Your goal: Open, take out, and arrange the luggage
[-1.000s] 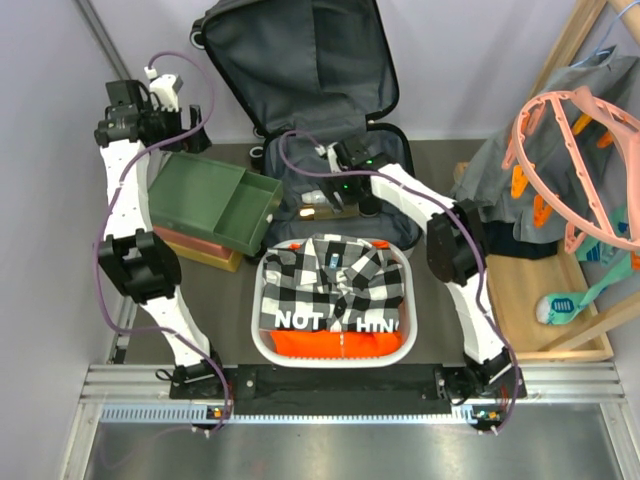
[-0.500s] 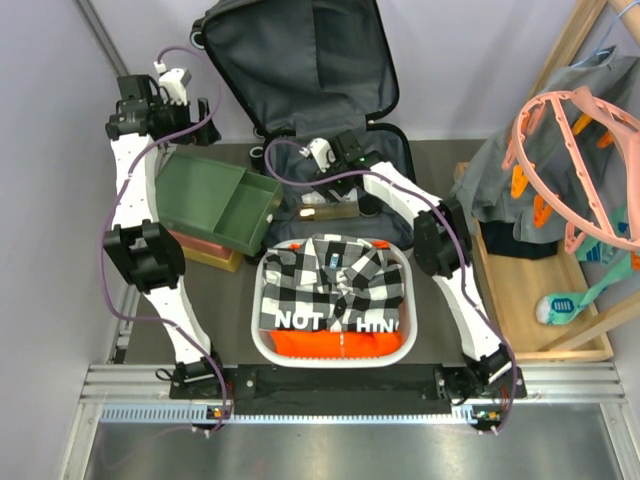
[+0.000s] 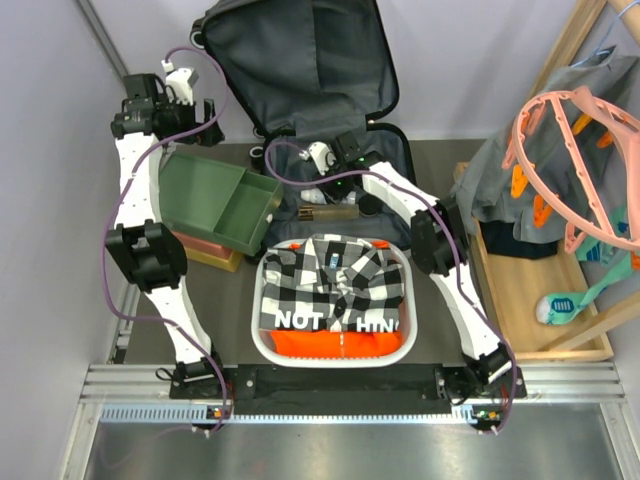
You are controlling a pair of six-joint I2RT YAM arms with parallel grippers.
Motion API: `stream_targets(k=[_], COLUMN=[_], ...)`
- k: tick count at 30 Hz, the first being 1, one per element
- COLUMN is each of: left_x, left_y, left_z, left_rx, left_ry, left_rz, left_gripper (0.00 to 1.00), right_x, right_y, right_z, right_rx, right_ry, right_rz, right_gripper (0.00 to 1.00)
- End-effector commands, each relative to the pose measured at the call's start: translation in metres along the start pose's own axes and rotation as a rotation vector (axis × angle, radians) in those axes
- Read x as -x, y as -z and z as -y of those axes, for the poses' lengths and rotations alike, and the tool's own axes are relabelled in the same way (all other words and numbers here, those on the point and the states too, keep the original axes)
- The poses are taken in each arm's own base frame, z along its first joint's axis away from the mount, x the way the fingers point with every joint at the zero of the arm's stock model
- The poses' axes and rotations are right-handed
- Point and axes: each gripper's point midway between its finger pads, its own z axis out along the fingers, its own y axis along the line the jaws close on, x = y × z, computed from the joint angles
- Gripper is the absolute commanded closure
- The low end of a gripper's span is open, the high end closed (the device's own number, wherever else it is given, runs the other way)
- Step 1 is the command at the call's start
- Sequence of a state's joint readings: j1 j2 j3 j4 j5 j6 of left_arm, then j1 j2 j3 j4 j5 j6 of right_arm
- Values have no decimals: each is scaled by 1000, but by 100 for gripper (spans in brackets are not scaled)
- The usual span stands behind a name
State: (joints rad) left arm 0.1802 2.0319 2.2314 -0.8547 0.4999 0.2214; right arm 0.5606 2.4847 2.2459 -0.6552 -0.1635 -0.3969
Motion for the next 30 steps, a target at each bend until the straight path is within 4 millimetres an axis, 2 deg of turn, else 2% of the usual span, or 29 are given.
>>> stream_targets(k=[1, 3, 6, 7, 10, 13, 15, 19, 20, 21, 23, 24, 26, 27, 30], left_x=[28, 27, 22, 21, 13, 5, -10, -23, -28, -38, -42, -46, -42, -41, -39], left_y=[24, 27, 31, 34, 41, 49, 51, 67, 68, 67, 73, 73, 79, 83, 85], left_z=[10, 9, 7, 7, 2, 1, 1, 3, 4, 4, 6, 6, 11, 12, 12], left_rx=[11, 15, 38, 44, 82, 102, 108, 138, 139, 138, 148, 145, 137, 142, 145], left_ry=[-70, -75, -93, -104, -154, -180, -172, -171, -171, -165, -162, -158, -182, -186, -192], left_rz=[72, 68, 43, 39, 9, -25, -71, -114, -126, -153, -161, -170, -156, -150, -146], left_gripper=[1, 1, 1, 1, 1, 1, 1, 1, 1, 1, 1, 1, 1, 1, 1], right_x=[-37, -41, -41, -45, -37, -13, 9, 37, 35, 37, 27, 23, 18, 19, 29], right_y=[6, 9, 18, 20, 34, 54, 71, 101, 107, 108, 106, 104, 99, 96, 88], right_z=[-8, -5, 0, 5, 11, 18, 25, 37, 47, 49, 56, 56, 53, 50, 42], right_rx=[-4, -23, -58, -89, -106, -85, -80, -20, -16, -1, 19, 28, 37, 50, 79], right_ry=[-35, -28, -30, -51, -111, -227, -301, -411, -451, -502, -542, -547, -525, -490, -393], right_rz=[-139, -160, -168, -184, -154, -53, 32, 164, 183, 198, 192, 187, 179, 185, 190], right_gripper=[72, 76, 91, 100, 100, 100, 100, 100, 100, 100, 100, 100, 100, 89, 70])
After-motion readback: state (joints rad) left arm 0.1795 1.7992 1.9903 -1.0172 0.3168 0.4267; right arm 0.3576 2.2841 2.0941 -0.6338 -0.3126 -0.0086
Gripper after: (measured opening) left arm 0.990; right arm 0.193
